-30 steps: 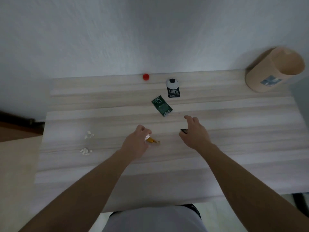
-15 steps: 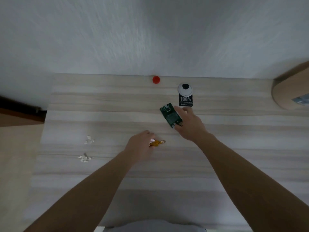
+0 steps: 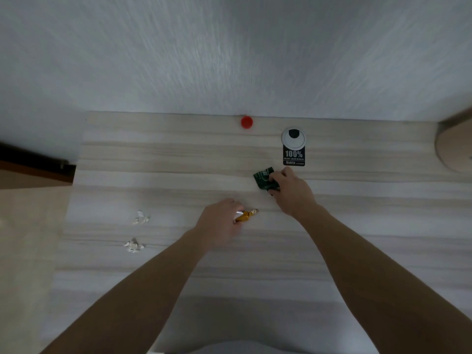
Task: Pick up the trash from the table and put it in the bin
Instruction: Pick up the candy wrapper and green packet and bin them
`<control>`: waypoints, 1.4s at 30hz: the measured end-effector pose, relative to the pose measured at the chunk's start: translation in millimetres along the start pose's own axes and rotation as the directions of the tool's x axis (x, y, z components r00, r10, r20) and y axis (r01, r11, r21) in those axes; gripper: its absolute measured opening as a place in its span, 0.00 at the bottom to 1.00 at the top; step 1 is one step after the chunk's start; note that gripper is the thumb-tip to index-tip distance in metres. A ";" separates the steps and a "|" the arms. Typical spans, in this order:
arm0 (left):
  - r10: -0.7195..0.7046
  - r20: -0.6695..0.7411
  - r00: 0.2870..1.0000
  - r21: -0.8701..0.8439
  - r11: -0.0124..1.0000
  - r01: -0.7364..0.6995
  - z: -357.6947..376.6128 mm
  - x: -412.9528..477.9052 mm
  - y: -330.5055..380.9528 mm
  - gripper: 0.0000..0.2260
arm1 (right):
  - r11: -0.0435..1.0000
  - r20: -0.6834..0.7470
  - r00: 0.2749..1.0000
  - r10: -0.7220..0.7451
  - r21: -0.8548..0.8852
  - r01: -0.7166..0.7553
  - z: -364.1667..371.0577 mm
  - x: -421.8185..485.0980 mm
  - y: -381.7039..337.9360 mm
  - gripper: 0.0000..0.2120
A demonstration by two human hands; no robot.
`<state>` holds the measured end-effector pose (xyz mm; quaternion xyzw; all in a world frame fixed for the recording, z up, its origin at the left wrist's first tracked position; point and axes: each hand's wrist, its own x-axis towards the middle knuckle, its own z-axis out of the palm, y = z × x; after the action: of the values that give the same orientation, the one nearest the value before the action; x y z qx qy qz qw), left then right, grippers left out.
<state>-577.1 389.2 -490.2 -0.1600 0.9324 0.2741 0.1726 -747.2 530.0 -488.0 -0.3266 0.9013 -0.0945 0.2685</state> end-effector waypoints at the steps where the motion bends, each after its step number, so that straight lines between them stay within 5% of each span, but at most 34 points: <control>1: -0.008 0.001 1.000 -0.004 1.000 0.008 -0.6 -0.1 -0.2 0.11 | 1.000 0.001 1.000 0.007 -0.003 -0.007 1.2 0.2 -0.2 0.15; 13: -0.047 -0.013 0.999 0.001 0.999 0.047 -11.4 -1.6 -3.2 0.10 | 0.993 0.041 0.996 0.079 0.085 -0.082 -1.9 -0.5 -3.6 0.13; 32: -0.083 -0.101 0.991 -0.087 0.993 0.074 -49.0 17.6 -29.3 0.08 | 0.985 -0.115 0.991 0.069 0.166 -0.049 -31.6 30.7 -40.7 0.03; 42: -0.117 -0.141 0.983 -0.080 0.991 0.106 -72.2 44.4 -57.6 0.08 | 0.988 -0.116 0.993 0.018 0.157 0.001 -37.2 82.1 -56.2 0.20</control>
<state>-610.9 293.3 -477.6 -0.2378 0.9216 0.2851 0.1133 -790.0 434.1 -472.1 -0.2944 0.9066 -0.1831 0.2406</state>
